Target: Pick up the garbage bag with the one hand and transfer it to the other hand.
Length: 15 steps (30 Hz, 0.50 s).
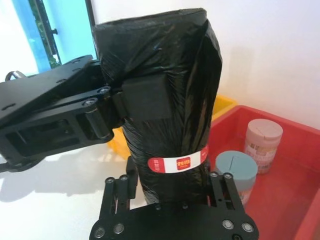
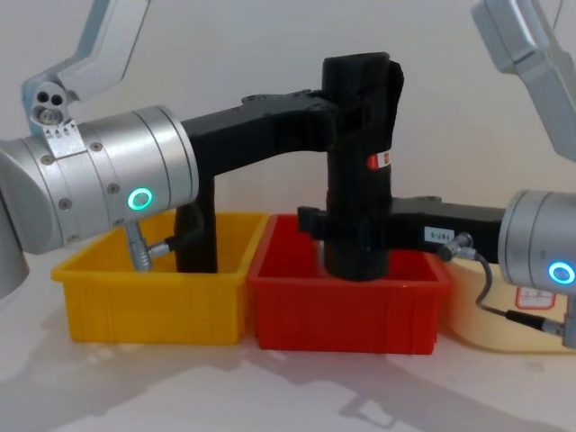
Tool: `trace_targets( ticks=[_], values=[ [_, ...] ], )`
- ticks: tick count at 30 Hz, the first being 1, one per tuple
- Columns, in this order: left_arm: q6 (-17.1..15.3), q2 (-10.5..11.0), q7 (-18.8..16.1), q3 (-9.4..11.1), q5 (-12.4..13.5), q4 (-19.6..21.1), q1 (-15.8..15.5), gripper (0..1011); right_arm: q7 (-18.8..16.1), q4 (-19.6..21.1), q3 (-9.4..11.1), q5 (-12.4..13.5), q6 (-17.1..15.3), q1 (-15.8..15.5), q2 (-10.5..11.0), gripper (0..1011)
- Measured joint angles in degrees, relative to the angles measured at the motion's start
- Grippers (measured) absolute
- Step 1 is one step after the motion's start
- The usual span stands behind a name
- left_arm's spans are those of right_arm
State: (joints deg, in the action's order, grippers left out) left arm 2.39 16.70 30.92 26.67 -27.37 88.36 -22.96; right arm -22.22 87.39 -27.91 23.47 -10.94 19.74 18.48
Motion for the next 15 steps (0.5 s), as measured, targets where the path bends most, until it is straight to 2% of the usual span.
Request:
trace_targets(
  ticks=[7, 12, 14, 15],
  values=[
    [0.0, 0.0, 0.0, 0.01, 0.0, 0.0, 0.0, 378, 0.6, 0.12, 0.02, -0.43, -0.78, 0.01, -0.09, 539],
    [-0.01, -0.01, 0.0, 0.01, 0.0, 0.0, 0.0, 378, 0.89, 0.27, 0.24, -0.6, -1.02, -0.13, -0.17, 539],
    [0.0, -0.02, 0.0, 0.01, 0.0, 0.0, 0.0, 396, 0.99, 0.32, 0.31, -0.67, -1.1, -0.21, -0.19, 539],
    [0.0, -0.03, 0.01, 0.01, -0.01, 0.01, 0.0, 442, 1.12, 0.37, 0.46, -0.75, -1.22, -0.32, -0.19, 539]
  ],
)
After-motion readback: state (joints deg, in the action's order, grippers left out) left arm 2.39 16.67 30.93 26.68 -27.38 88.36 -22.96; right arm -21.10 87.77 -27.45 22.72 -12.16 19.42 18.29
